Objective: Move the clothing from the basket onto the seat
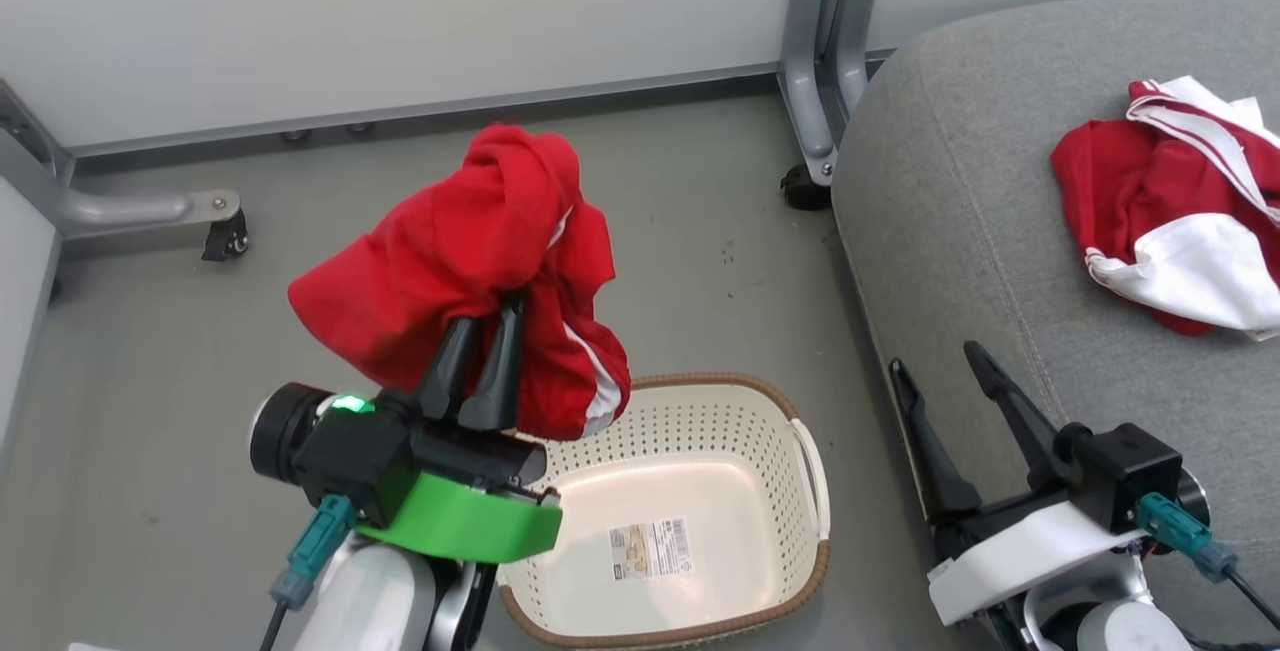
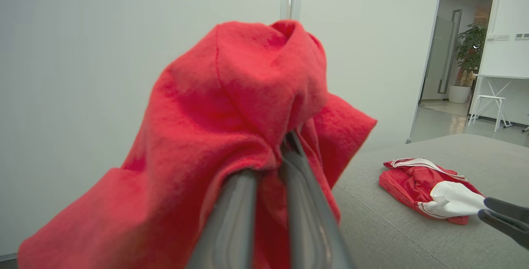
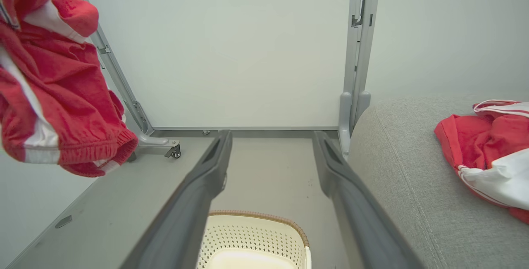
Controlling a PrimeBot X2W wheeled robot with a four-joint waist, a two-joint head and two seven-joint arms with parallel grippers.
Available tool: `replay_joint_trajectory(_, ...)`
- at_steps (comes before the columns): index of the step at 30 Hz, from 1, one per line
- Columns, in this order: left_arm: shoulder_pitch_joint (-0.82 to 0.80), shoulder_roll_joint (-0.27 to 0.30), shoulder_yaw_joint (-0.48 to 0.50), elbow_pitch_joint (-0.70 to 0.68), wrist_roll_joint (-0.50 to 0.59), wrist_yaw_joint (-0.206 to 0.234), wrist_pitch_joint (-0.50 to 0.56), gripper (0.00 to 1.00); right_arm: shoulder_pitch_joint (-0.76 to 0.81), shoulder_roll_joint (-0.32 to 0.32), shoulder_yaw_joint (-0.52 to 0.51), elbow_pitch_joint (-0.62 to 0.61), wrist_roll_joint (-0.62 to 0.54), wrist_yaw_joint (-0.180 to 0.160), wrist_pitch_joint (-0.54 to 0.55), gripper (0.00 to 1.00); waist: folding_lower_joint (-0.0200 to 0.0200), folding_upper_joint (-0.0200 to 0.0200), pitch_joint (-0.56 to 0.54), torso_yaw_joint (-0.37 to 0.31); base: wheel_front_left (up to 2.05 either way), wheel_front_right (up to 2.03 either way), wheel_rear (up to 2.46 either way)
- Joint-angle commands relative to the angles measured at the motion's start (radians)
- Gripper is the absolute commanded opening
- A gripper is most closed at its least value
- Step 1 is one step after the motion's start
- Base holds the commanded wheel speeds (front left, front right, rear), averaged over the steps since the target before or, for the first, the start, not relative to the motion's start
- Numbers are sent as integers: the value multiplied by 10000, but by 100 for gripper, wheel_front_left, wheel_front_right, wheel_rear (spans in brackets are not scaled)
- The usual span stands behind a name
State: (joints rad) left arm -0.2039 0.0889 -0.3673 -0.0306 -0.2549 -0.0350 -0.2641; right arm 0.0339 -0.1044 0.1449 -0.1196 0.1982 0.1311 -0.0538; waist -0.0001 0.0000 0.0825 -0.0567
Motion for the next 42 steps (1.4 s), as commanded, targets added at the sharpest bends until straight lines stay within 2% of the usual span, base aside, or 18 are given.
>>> replay_joint_trajectory(1, 231, 88, -25, -33, -118, 27, -2, 0, 167, 43, 6, -38, -76, -7, 46, 100, 1, 0, -146, -24, 0, 0, 0)
replay_joint_trajectory(12, 327, 124, -90, -127, -260, 62, 39, 0, 251, 119, -4, -151, -19, -7, 162, 100, 1, 0, -222, -50, 0, 0, 0)
replay_joint_trajectory(18, 160, 76, -106, -222, -233, 69, 24, 0, 53, -76, 445, -206, 288, -7, 133, 100, 1, 0, -150, -44, 0, 0, 0)
replay_joint_trajectory(22, 17, 62, -139, -267, -148, 55, 16, 0, -386, -439, 1366, -328, 881, -7, 201, 100, 1, 0, -38, -15, 0, 0, 0)
replay_joint_trajectory(28, -114, 36, -242, -262, -55, 26, 8, 0, -1705, -945, 3490, -293, 1688, -4, 341, 100, 1, 0, 169, 76, 0, 0, 0)
replay_joint_trajectory(33, -223, -37, -350, -216, -53, 15, 3, 0, -3059, -1056, 5022, 153, 2187, -4, 373, 100, 1, 0, 315, 249, 0, 0, 0)
replay_joint_trajectory(42, -363, -133, -521, -143, 39, -10, -1, 0, -5038, -798, 6270, 1799, 2688, -4, 2, 100, 1, 0, 438, 500, 0, 0, 0)
